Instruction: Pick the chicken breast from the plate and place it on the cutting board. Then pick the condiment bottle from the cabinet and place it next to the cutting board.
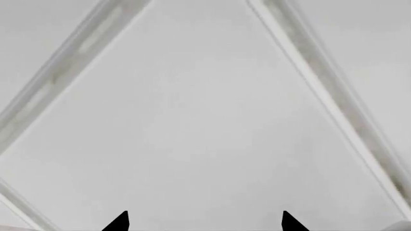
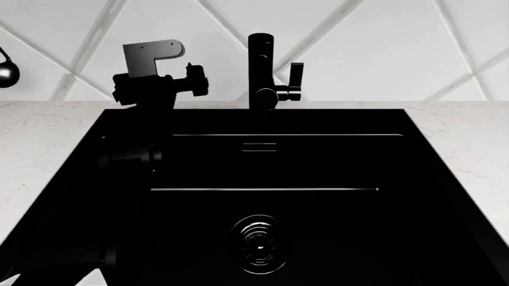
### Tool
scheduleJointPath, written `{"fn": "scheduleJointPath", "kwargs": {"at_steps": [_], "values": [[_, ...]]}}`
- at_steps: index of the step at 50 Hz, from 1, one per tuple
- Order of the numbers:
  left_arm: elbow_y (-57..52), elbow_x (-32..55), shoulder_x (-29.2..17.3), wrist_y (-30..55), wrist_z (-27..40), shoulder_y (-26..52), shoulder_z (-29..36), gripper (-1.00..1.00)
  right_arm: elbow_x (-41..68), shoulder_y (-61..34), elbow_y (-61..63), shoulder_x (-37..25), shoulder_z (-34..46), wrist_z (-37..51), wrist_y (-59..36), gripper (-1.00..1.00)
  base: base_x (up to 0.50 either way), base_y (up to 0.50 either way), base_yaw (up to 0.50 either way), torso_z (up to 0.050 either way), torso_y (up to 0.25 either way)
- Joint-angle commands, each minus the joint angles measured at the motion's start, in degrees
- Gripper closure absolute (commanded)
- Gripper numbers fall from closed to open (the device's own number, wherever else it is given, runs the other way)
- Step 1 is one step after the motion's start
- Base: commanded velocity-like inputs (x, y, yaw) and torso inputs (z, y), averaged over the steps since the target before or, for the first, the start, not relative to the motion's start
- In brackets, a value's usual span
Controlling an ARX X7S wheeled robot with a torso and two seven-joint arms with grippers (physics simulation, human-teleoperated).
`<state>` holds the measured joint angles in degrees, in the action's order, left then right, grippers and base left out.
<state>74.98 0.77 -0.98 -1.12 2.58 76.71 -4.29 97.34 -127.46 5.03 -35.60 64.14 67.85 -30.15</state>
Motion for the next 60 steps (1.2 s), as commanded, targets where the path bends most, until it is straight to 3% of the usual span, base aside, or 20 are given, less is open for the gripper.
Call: {"fn": "scheduleJointPath", "kwargs": {"at_steps": [1, 52, 53, 60], "values": [[0.0, 0.1, 0.0, 0.0, 0.0, 0.0, 0.0, -1.0, -1.8, 2.3, -6.9, 2.0, 1.6, -3.4, -0.8, -1.0, 0.0, 0.0, 0.0, 0.0, 0.0], [0.0, 0.1, 0.0, -0.4, 0.2, 0.0, -0.1, -1.0, -1.2, 9.8, -37.5, 13.5, 6.0, -23.4, -5.6, -1.0, 0.0, 0.0, 0.0, 0.0, 0.0], [0.0, 0.0, 0.0, -0.4, 0.2, 0.0, 0.0, -1.0, -1.0, 10.0, -38.3, 13.8, 6.0, -24.0, -5.8, 1.0, 0.0, 0.0, 0.0, 0.0, 0.0], [0.0, 0.0, 0.0, -0.5, 0.5, -0.1, 0.1, -1.0, 1.1, 11.6, -39.7, 13.4, 4.0, -23.9, -4.3, 1.0, 0.01, 0.0, 0.01, 0.0, 0.0]]}}
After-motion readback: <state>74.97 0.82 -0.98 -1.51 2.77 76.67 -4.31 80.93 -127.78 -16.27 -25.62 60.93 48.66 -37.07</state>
